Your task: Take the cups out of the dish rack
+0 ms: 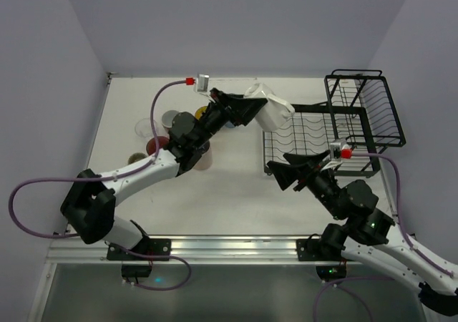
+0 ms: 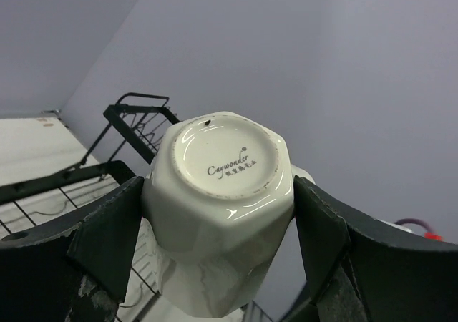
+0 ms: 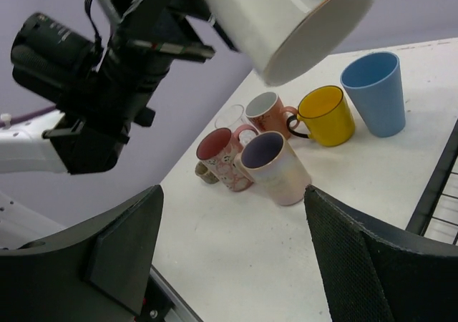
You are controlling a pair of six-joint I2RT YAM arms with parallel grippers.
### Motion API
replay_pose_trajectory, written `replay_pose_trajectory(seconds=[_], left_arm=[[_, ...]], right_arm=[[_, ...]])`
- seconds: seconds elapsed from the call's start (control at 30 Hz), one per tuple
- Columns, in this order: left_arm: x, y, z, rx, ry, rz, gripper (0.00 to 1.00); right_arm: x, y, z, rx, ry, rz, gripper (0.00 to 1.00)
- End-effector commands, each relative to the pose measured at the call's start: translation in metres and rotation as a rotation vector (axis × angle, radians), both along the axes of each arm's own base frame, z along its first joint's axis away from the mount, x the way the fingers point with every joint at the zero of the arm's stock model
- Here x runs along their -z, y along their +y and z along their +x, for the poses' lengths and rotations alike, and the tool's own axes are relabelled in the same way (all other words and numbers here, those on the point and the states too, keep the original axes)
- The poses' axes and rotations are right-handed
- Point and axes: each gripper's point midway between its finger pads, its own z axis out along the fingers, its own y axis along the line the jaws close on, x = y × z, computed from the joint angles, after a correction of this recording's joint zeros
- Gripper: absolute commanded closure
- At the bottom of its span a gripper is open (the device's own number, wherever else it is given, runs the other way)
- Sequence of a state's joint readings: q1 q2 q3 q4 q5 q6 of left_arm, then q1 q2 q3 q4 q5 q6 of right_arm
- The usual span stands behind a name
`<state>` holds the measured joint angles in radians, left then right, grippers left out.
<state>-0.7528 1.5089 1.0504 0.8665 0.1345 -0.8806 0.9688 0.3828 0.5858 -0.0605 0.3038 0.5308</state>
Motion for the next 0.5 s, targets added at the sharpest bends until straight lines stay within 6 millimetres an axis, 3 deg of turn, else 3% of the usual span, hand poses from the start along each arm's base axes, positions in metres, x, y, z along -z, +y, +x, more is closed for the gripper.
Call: replay_pose_trajectory(seconds=[0.0,0.03,0.07,0.3,0.47], left_arm=[[-0.056,0.038,-0.036,0.049,-0.004,-0.272,1.00],[-0.067,0.046,-0.049,0.071,-0.005,-0.309,1.00],[-0.059,0.048,-0.052,0.072,0.014,-0.309,1.00],[-0.062,0.071,-0.085,0.122,0.044,-0.369,1.00],[-0.054,0.083,-0.096,0.130,0.069,-0.410,1.00]], right_arm=[[-0.037,-0.004,0.006,0.041,-0.063,0.191,0.18],[-0.043,-0.002,0.006,0.032,-0.077,0.213,0.18],[-0.043,0.001,0.007,0.027,-0.081,0.210,0.17],[-0.070,0.024,0.010,-0.027,-0.139,0.238,0.17],[-0.082,0.045,0.015,-0.073,-0.160,0.258,0.27]])
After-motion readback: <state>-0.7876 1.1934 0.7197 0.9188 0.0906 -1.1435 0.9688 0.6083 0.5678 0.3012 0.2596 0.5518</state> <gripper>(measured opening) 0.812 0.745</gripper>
